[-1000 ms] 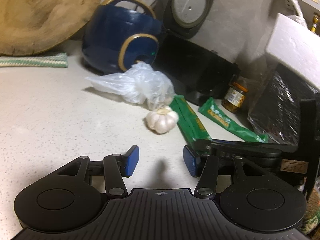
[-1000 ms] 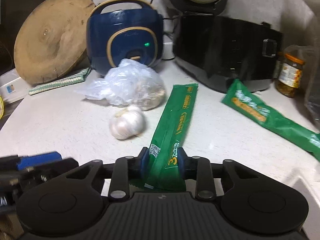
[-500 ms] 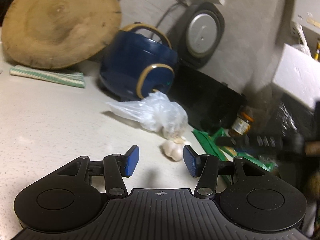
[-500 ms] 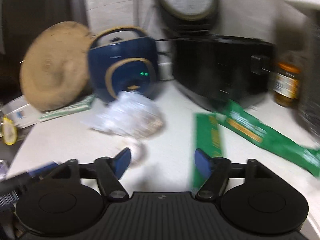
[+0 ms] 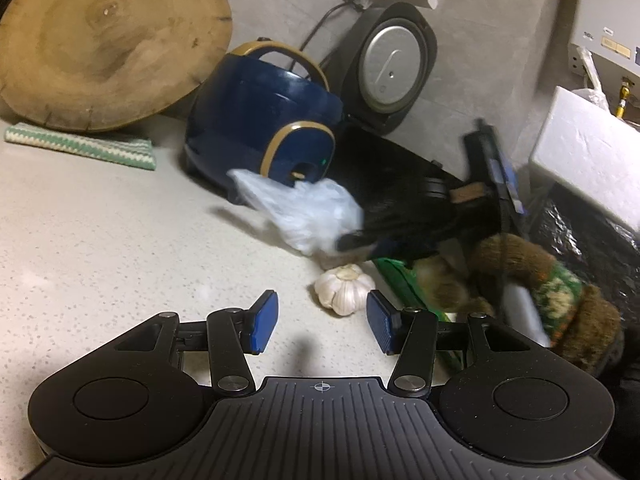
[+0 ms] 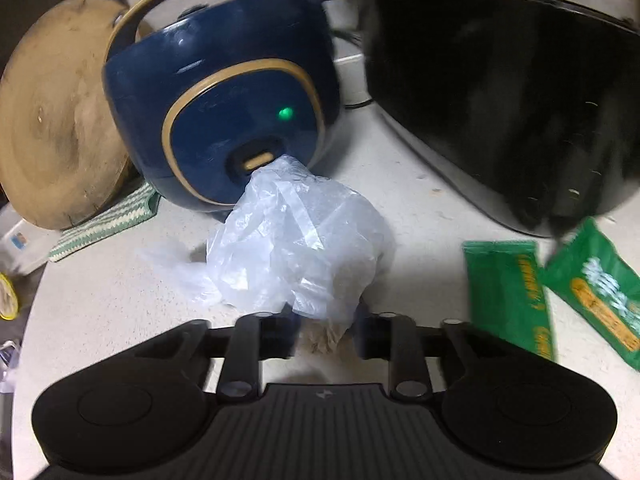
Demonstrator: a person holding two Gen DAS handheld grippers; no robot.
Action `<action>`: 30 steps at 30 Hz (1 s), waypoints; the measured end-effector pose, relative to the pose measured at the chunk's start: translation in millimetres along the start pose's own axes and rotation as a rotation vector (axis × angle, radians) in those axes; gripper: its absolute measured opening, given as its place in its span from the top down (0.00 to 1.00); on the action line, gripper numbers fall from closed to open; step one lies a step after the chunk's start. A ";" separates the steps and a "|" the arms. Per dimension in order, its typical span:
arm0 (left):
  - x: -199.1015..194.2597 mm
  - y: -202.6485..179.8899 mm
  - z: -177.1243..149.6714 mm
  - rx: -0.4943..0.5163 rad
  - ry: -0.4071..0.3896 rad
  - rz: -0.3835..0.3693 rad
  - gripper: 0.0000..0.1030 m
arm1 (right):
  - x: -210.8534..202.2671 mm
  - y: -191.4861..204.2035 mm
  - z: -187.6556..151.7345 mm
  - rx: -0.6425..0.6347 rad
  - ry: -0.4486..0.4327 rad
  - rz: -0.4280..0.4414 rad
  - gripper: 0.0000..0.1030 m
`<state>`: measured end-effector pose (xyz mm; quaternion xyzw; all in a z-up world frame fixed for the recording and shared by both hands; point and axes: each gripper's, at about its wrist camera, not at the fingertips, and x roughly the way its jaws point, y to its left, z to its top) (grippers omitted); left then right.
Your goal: Collect trash
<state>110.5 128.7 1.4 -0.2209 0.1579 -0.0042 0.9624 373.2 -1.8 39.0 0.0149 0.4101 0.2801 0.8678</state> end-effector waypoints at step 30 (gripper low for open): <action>60.3 -62.2 52.5 0.144 0.189 0.027 0.47 | -195.3 -183.9 -153.1 0.080 -0.298 -0.477 0.32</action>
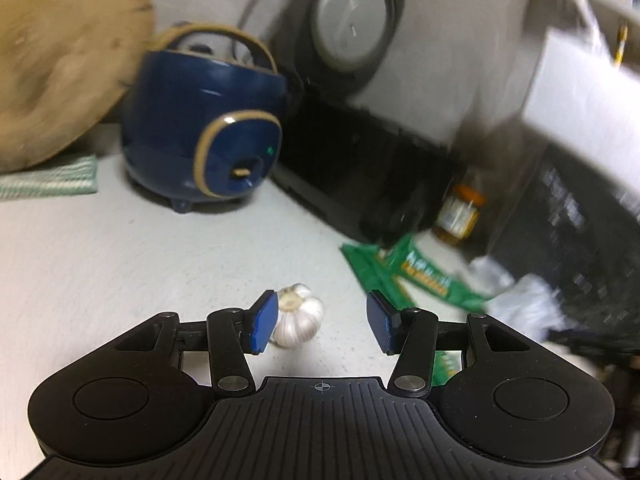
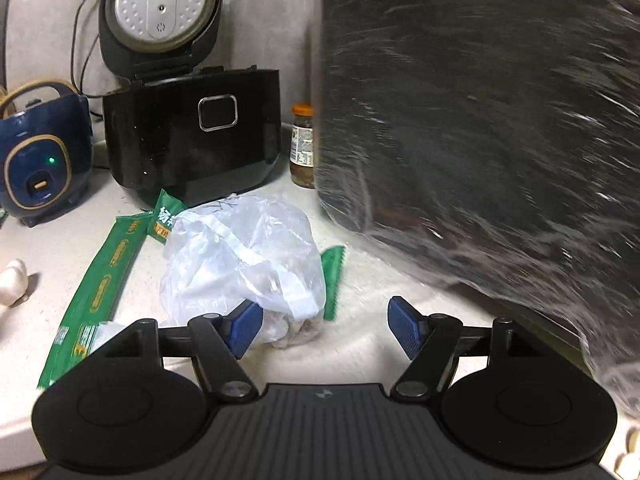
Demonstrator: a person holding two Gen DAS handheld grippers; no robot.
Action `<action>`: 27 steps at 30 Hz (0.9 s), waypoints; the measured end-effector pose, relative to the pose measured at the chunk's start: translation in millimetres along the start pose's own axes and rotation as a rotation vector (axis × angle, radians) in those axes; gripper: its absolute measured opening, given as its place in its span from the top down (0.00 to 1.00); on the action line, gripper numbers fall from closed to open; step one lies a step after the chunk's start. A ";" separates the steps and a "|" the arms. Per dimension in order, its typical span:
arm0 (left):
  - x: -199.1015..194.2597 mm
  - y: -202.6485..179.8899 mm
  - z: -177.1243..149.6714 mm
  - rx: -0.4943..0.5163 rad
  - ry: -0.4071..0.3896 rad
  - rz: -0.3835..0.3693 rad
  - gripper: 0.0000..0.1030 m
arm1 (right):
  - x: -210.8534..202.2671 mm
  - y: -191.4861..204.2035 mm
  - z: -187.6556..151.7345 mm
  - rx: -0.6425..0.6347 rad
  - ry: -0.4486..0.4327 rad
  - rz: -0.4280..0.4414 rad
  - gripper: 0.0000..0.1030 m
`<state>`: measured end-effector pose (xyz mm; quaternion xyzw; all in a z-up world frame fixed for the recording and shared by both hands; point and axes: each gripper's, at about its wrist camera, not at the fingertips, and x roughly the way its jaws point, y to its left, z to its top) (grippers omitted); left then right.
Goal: Collect trash
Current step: 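Grasp the garlic bulb with the left tool while the right tool approaches the green wrapper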
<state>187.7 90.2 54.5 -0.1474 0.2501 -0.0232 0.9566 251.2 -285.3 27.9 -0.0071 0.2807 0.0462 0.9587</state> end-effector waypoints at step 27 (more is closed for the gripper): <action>41.3 -43.9 -33.8 0.004 0.104 0.025 0.44 | -58.1 -14.8 -38.0 0.026 -0.127 0.059 0.21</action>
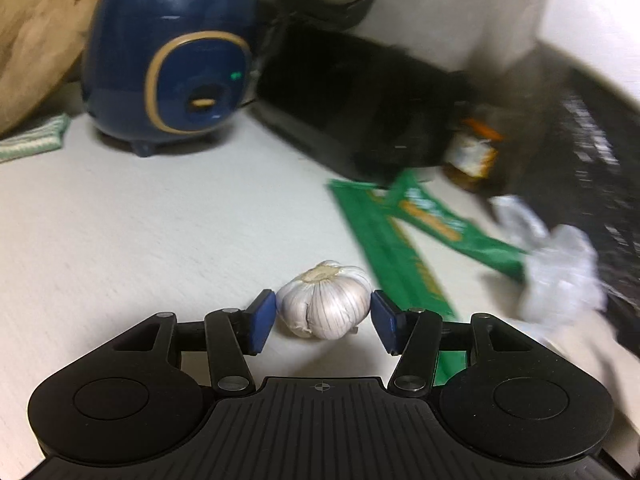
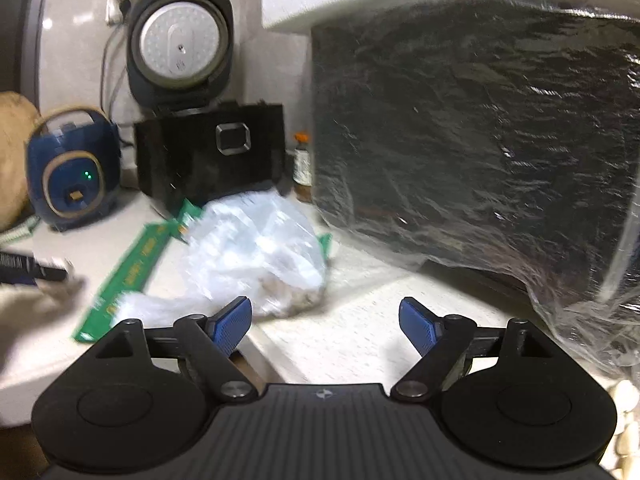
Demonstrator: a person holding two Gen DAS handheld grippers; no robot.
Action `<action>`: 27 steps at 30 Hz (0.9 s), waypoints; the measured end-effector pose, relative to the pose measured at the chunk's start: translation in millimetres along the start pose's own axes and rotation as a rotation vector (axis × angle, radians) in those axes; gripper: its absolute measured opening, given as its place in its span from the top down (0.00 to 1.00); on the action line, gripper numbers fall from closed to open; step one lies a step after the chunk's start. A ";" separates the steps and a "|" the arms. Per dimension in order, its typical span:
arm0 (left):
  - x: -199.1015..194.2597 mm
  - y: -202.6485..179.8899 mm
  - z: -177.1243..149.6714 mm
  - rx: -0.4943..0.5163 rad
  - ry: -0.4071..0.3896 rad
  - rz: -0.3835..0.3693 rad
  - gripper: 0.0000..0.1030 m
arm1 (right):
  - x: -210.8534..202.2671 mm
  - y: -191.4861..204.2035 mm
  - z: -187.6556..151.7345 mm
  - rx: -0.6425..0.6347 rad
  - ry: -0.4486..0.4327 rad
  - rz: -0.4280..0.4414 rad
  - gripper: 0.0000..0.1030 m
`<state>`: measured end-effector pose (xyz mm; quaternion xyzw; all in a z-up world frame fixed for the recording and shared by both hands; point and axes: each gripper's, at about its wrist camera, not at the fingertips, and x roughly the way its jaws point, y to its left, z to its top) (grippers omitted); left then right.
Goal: Collect trash
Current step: 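Grasp the garlic bulb with the left tool while the right tool approaches the green wrapper, then grasp the green wrapper with the right tool while the left tool carries the garlic toward the bin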
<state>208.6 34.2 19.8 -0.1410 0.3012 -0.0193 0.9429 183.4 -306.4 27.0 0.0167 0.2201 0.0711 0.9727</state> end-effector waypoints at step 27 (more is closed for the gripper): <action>-27.1 52.1 -22.5 -0.204 -0.134 -0.124 0.43 | 114.8 178.8 16.0 -0.192 0.257 0.282 0.73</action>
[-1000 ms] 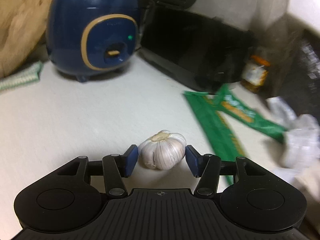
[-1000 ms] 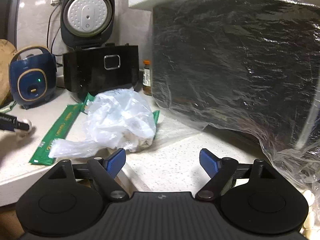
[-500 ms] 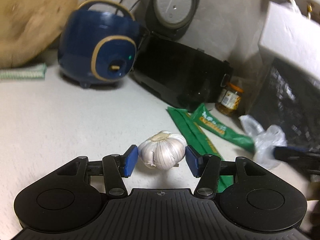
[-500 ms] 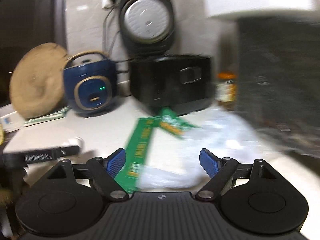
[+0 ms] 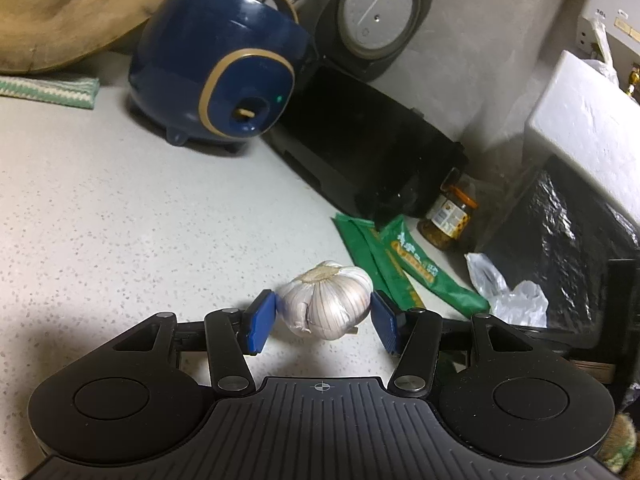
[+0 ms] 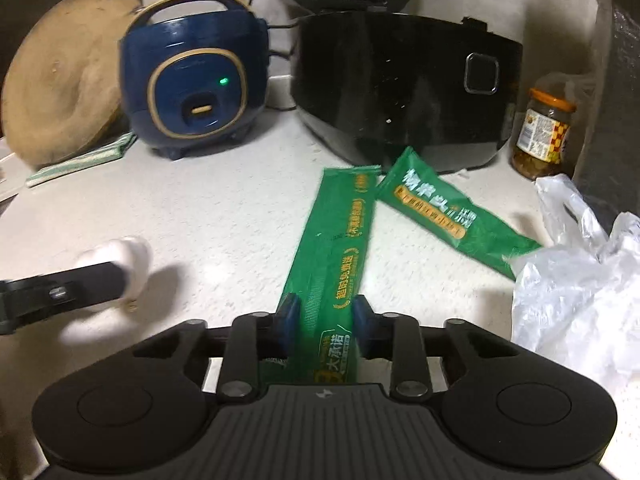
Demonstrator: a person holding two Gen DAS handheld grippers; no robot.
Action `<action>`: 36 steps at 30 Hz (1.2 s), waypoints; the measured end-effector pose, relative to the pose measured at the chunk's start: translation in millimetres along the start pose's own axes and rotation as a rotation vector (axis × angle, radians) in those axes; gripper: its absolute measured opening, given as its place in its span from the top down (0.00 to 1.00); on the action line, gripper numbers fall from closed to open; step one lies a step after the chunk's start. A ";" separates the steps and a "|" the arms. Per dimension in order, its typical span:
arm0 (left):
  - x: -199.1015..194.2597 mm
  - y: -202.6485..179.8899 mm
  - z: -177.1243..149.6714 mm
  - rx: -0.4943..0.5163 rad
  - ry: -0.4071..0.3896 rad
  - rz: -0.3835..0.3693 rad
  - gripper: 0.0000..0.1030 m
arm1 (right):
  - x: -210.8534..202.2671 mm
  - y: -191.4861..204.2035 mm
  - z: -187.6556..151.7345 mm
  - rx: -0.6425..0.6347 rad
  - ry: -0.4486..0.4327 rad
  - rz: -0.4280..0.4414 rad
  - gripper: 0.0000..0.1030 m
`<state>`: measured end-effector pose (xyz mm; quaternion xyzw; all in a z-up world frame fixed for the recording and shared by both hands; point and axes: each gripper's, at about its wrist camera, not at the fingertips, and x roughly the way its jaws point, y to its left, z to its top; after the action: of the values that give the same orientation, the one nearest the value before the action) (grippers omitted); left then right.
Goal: Collect trash
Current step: 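Grasp the green wrapper with the right tool while the left tool carries the garlic toward the bin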
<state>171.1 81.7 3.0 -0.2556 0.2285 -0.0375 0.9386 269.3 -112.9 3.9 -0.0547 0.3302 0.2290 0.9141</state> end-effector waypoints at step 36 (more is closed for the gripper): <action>-11.1 -18.9 -4.5 0.101 -0.035 -0.057 0.44 | -85.7 -17.9 -28.9 0.144 -0.121 0.108 0.81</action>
<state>160.0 65.3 13.5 -0.2148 0.2025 -0.0714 0.9527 202.7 -168.8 34.5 0.0431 0.2927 0.2563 0.9202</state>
